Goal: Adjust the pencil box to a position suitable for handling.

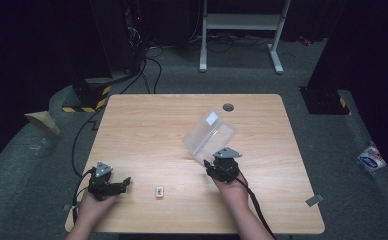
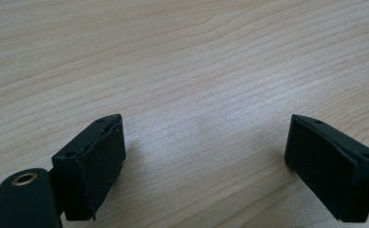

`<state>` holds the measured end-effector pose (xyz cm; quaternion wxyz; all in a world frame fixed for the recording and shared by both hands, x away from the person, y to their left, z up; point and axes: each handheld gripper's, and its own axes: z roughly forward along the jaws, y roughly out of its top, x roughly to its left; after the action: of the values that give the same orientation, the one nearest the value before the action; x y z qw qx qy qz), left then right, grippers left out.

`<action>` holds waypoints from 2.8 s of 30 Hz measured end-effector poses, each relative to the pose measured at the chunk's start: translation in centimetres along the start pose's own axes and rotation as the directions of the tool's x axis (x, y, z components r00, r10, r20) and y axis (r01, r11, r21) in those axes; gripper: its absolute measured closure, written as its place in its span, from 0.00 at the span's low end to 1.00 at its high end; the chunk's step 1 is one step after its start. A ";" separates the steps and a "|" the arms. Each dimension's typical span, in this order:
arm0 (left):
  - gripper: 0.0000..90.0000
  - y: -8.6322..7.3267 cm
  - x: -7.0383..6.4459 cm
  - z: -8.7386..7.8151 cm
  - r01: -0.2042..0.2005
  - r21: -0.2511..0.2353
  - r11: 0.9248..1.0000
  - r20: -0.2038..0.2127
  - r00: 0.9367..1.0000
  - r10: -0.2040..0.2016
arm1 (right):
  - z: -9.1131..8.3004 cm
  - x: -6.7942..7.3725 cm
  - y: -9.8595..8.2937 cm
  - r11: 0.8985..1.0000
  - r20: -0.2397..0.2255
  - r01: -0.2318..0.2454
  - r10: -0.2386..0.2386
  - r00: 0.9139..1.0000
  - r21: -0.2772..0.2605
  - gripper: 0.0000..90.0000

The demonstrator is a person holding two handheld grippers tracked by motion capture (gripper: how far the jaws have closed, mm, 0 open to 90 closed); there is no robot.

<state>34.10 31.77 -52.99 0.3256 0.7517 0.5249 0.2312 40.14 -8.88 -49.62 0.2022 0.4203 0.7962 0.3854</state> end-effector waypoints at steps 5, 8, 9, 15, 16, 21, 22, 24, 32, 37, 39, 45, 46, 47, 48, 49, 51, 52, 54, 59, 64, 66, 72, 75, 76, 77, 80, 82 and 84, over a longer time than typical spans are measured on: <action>0.15 0.0 0.0 0.0 -0.005 0.001 1.000 0.001 1.000 0.005 | 1.3 0.8 0.1 0.999 -0.005 0.030 -0.029 1.000 0.026 0.68; 0.15 0.0 0.1 0.0 -0.007 0.000 1.000 0.006 1.000 0.007 | 1.9 1.0 0.0 0.999 -0.013 0.036 -0.036 0.999 0.036 0.70; 0.15 0.0 0.1 0.0 -0.010 0.000 1.000 0.008 1.000 0.010 | 2.0 1.0 0.0 0.998 -0.013 0.042 -0.042 0.999 0.038 0.70; 0.15 0.1 0.1 0.1 -0.009 -0.001 1.000 0.014 1.000 0.009 | 2.7 1.2 -0.3 0.996 -0.009 0.064 -0.063 0.998 0.062 0.75; 0.15 0.1 0.1 0.1 -0.009 -0.001 1.000 0.014 1.000 0.009 | 2.7 1.3 -0.3 0.995 -0.002 0.073 -0.073 0.997 0.064 0.75; 0.15 0.1 0.1 0.1 -0.018 0.000 1.000 0.013 1.000 0.018 | 2.6 1.7 -0.3 0.994 0.008 0.093 -0.094 0.996 0.057 0.84; 0.15 0.1 0.1 0.1 -0.017 0.000 1.000 0.014 1.000 0.017 | 2.6 1.8 -0.3 0.994 0.007 0.091 -0.091 0.996 0.057 0.85; 0.15 0.1 0.1 0.1 -0.017 0.000 1.000 0.014 1.000 0.017 | 2.5 2.0 -0.4 0.994 0.001 0.093 -0.093 0.996 0.055 0.87; 0.15 0.2 0.2 0.2 -0.021 0.001 1.000 0.011 1.000 0.021 | 2.2 3.1 -1.0 0.995 -0.036 0.094 -0.093 0.995 0.035 0.88; 0.16 0.1 0.2 0.1 -0.024 -0.001 1.000 0.008 1.000 0.024 | 1.3 3.4 -0.6 0.996 -0.059 0.085 -0.085 0.995 0.000 0.74; 0.16 0.1 0.2 0.1 -0.021 -0.001 1.000 0.010 1.000 0.021 | 1.0 2.7 -0.4 0.997 -0.042 0.071 -0.072 0.997 -0.011 0.74; 0.16 0.1 0.2 0.1 -0.019 0.000 1.000 0.010 1.000 0.019 | 1.7 0.1 -0.2 0.999 0.023 0.041 -0.041 0.999 0.013 0.78; 0.16 0.1 0.2 0.0 -0.019 0.000 1.000 0.010 1.000 0.019 | 1.9 -0.1 -0.2 0.999 0.023 0.038 -0.039 0.999 0.017 0.79; 0.16 0.1 0.2 0.0 -0.020 0.000 1.000 0.009 1.000 0.020 | 2.1 -0.2 -0.2 0.999 0.020 0.030 -0.031 0.999 0.026 0.81; 0.16 0.1 0.2 0.0 -0.019 0.000 1.000 0.009 1.000 0.019 | 2.3 -0.3 -0.2 0.999 0.015 0.034 -0.034 0.999 0.027 0.81; 0.16 0.1 0.1 0.0 -0.012 0.000 1.000 0.011 1.000 0.012 | 2.5 -0.2 -0.2 0.999 0.014 0.034 -0.035 0.999 0.034 0.82; 0.16 0.0 0.1 0.0 -0.008 -0.001 1.000 0.012 1.000 0.008 | 2.9 0.0 -0.2 0.998 0.013 0.039 -0.039 0.999 0.047 0.84; 0.16 0.0 0.1 0.0 -0.008 -0.001 1.000 0.012 1.000 0.008 | 3.0 0.0 -0.2 0.998 0.015 0.039 -0.040 0.999 0.049 0.86; 0.17 0.0 0.1 0.0 -0.008 -0.001 1.000 0.012 1.000 0.008 | 3.0 0.3 -0.2 0.998 0.011 0.038 -0.039 0.999 0.048 0.89; 0.17 0.0 0.1 0.0 -0.006 -0.004 1.000 0.010 1.000 0.006 | 2.9 1.4 -0.5 0.998 -0.017 0.048 -0.047 0.999 0.042 0.89; 0.17 0.0 0.1 -0.1 -0.006 -0.005 1.000 0.011 1.000 0.006 | 2.4 2.9 -0.9 0.998 -0.042 0.057 -0.056 0.998 0.036 0.86; 0.17 0.0 0.1 -0.1 -0.006 -0.005 1.000 0.011 1.000 0.006 | 2.3 3.3 -0.9 0.997 -0.059 0.072 -0.070 0.996 0.026 0.81; 0.17 -0.1 0.1 -0.1 -0.009 -0.005 1.000 0.008 1.000 0.009 | 1.3 3.2 -0.8 0.998 -0.057 0.056 -0.057 0.997 -0.012 0.69; 0.17 -0.1 0.1 -0.1 -0.007 -0.004 1.000 0.007 1.000 0.008 | 0.6 1.6 -0.7 0.999 -0.042 0.023 -0.024 0.999 -0.027 0.65; 0.17 -0.1 0.1 -0.1 -0.007 -0.004 1.000 0.007 1.000 0.007 | 0.3 0.9 -0.7 1.000 -0.020 0.010 -0.010 1.000 -0.027 0.65; 0.17 -0.1 0.1 -0.1 -0.008 -0.004 1.000 0.007 1.000 0.008 | 0.2 0.4 -0.7 1.000 -0.009 0.008 -0.008 1.000 -0.030 0.65; 0.17 -0.1 0.1 -0.1 -0.007 -0.004 1.000 0.007 1.000 0.007 | -0.3 -1.7 -0.8 1.000 0.043 -0.015 0.016 0.999 -0.026 0.65; 0.18 -0.1 0.2 -0.1 -0.015 -0.004 1.000 0.004 1.000 0.015 | -0.4 -3.2 -0.9 0.999 0.078 -0.031 0.033 0.996 -0.022 0.65; 0.18 -0.1 0.2 -0.1 -0.011 -0.004 1.000 0.007 1.000 0.011 | -0.4 -4.7 -0.9 0.999 0.116 -0.041 0.043 0.992 -0.021 0.66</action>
<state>34.03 31.99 -52.96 0.3279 0.7546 0.5191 0.2314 42.02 -13.24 -50.09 0.2441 0.4570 0.7703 0.3718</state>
